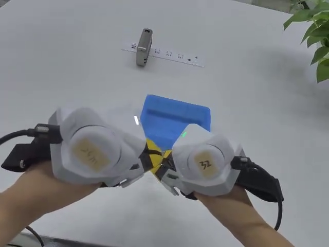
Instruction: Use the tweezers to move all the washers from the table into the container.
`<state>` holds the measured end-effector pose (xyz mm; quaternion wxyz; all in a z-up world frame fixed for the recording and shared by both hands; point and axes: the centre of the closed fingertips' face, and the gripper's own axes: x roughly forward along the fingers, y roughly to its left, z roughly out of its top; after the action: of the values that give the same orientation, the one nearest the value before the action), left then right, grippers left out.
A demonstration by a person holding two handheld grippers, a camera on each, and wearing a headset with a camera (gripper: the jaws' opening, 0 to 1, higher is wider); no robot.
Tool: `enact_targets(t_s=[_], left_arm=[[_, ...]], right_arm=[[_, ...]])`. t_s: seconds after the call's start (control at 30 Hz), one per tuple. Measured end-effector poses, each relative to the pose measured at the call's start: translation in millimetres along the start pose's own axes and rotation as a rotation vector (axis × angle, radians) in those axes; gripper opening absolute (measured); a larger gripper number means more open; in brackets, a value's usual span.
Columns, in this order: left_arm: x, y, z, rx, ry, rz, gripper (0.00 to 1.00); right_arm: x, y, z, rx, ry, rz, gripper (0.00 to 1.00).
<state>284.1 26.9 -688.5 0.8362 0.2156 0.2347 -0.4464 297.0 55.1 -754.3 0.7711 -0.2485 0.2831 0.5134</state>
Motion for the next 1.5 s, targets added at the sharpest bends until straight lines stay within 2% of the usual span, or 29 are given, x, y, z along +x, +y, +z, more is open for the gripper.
enact_targets(t_s=[0.13, 0.33, 0.53, 0.83, 1.1, 1.37, 1.5], left_arm=[[-3.1, 8.7, 10.7, 0.022, -0.013, 0.023, 0.0], [-2.1, 25.9, 24.0, 0.044, -0.024, 0.045, 0.0], [2.8, 41.7, 29.4, 0.054, -0.036, 0.063, 0.0], [11.7, 67.5, 34.8, 0.083, -0.044, 0.088, 0.0], [25.8, 80.0, 28.2, 0.099, -0.023, 0.095, 0.0], [43.3, 90.3, 9.7, 0.105, 0.015, 0.098, 0.0], [52.1, 91.7, -1.5, 0.11, 0.045, 0.095, 0.0]], right_arm=[[-4.7, -10.6, 11.0, -0.043, -0.01, -0.022, 0.04], [-6.5, -28.9, 25.2, -0.052, -0.036, -0.041, 0.04], [-2.4, -45.3, 33.0, -0.089, -0.033, -0.056, 0.04], [8.1, -72.5, 45.2, -0.099, -0.044, -0.091, 0.04], [24.1, -86.7, 41.5, -0.094, -0.028, -0.104, 0.04], [47.7, -95.1, 30.4, -0.069, 0.007, -0.1, 0.04], [59.1, -93.3, 23.3, -0.048, 0.036, -0.084, 0.04]])
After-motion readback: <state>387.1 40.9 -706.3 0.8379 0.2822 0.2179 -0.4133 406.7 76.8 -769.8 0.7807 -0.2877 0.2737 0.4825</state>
